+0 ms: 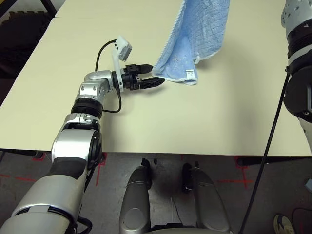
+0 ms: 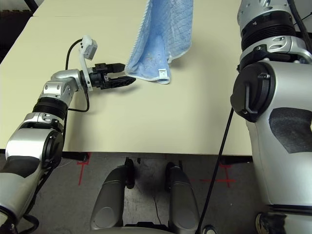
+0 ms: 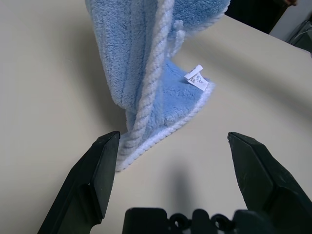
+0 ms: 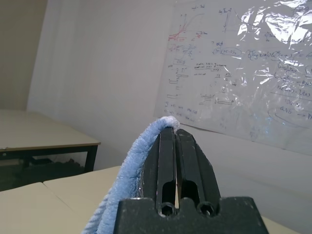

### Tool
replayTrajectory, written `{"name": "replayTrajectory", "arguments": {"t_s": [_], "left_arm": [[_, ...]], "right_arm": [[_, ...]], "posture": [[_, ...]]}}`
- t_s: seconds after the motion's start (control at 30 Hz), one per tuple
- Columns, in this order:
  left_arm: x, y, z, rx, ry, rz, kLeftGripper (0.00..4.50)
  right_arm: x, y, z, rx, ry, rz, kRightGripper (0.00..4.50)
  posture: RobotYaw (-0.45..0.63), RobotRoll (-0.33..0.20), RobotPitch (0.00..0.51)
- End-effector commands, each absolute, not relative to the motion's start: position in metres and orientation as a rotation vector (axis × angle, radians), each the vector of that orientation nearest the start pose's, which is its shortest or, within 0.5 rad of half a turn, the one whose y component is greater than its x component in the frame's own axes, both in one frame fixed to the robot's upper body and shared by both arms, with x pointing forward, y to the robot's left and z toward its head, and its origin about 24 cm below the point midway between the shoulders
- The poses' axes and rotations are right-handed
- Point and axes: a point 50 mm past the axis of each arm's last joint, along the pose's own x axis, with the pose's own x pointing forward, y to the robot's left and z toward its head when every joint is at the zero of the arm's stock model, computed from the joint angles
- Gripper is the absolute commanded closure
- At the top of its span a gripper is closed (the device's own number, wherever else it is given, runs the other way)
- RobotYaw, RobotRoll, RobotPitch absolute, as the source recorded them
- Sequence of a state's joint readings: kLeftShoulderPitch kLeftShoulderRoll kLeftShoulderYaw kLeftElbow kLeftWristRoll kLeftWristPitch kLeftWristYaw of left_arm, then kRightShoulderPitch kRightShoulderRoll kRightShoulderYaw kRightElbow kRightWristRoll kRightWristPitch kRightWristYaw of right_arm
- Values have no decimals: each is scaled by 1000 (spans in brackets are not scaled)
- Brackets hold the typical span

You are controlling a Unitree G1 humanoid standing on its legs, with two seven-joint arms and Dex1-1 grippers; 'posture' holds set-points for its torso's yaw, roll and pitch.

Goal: Fold the towel and set it aside.

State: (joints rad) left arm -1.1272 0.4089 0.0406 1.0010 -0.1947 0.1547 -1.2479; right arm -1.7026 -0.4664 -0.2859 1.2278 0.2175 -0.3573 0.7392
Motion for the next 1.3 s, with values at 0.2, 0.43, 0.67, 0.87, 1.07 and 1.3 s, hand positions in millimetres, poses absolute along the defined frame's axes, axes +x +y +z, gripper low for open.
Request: {"name": "replayTrajectory", "arguments": {"t_s": [0.2, 0.43, 0.67, 0.87, 1.07, 1.3], "left_arm": [[390, 164, 187, 62, 117, -1134, 2536], [391, 161, 184, 72, 136, -1126, 4458], [392, 156, 173, 79, 150, -1093, 4458], [393, 156, 172, 76, 144, -1088, 4458], [393, 159, 176, 88, 132, -1078, 4458], [397, 177, 203, 146, 49, -1007, 4458]], "right_arm": [[356, -173, 451, -167, -982, 564, 4500], [355, -173, 452, -167, -986, 564, 4500], [355, -175, 451, -169, -981, 556, 4500], [357, -176, 449, -172, -971, 554, 4500], [357, -175, 449, -168, -970, 555, 4500], [359, -178, 444, -165, -961, 546, 4500]], "posture": [[103, 0, 261], [101, 0, 261], [93, 0, 261], [93, 0, 262], [97, 0, 262], [87, 0, 263]]}}
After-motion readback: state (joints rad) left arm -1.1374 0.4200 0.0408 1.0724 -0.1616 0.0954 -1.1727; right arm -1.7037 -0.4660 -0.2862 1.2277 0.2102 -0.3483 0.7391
